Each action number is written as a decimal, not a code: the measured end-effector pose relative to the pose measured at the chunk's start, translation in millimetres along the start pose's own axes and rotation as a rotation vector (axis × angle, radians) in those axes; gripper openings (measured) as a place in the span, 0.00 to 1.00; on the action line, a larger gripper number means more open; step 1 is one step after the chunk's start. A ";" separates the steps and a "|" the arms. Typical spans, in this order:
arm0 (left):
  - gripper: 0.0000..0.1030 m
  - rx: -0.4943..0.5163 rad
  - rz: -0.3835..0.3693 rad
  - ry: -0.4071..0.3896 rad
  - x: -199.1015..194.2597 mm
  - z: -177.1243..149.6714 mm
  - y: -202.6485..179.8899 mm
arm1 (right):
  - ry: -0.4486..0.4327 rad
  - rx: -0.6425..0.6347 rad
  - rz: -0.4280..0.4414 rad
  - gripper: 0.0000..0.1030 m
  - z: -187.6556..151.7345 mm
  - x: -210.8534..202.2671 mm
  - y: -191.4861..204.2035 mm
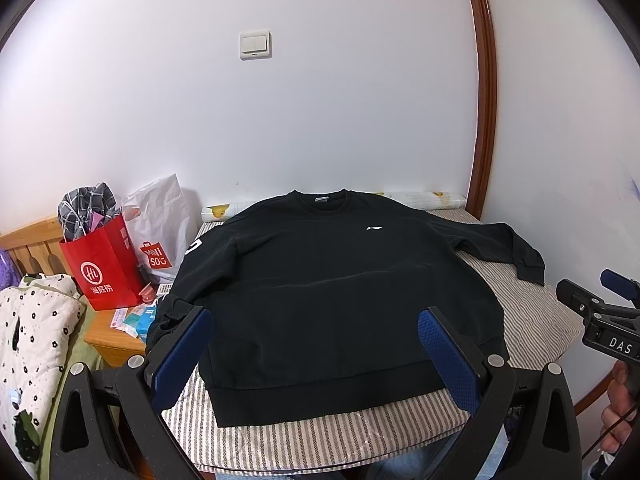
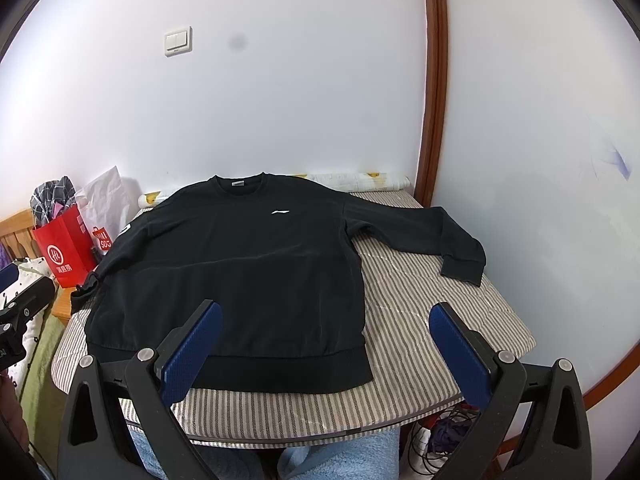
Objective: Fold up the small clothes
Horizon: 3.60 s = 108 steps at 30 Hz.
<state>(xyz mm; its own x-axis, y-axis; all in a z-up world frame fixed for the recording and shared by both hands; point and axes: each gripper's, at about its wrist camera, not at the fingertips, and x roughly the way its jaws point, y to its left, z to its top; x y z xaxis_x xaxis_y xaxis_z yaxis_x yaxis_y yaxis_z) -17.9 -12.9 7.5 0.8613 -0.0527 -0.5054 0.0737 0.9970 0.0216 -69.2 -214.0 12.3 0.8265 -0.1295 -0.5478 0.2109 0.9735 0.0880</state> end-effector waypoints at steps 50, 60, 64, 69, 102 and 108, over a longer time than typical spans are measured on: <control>0.99 -0.161 0.069 0.194 106.3 -38.2 88.9 | 0.031 -0.039 0.117 0.98 -12.1 81.6 37.6; 0.90 -0.268 0.193 0.284 164.8 -64.5 169.7 | 0.181 -0.093 0.093 0.97 -21.6 159.3 68.9; 0.89 -0.263 0.204 0.315 194.0 -64.5 185.9 | 0.212 -0.101 0.084 0.97 -20.7 179.7 76.0; 0.85 -0.203 0.246 0.338 226.1 -64.4 190.7 | 0.256 -0.122 0.059 0.97 -19.0 206.1 85.4; 0.13 -0.138 -0.137 0.237 276.7 83.5 45.2 | 0.224 -0.092 0.039 0.97 20.6 252.7 8.5; 0.13 -0.117 -0.245 0.242 310.2 99.8 -20.6 | 0.233 -0.066 0.000 0.97 17.9 260.6 -24.1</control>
<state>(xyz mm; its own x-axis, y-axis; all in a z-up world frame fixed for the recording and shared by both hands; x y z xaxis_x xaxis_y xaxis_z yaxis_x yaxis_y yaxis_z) 298.0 -55.4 -63.6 0.6805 -0.2897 -0.6731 0.1926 0.9569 -0.2172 150.4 -274.6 -117.7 0.6818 -0.0904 -0.7259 0.1701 0.9847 0.0371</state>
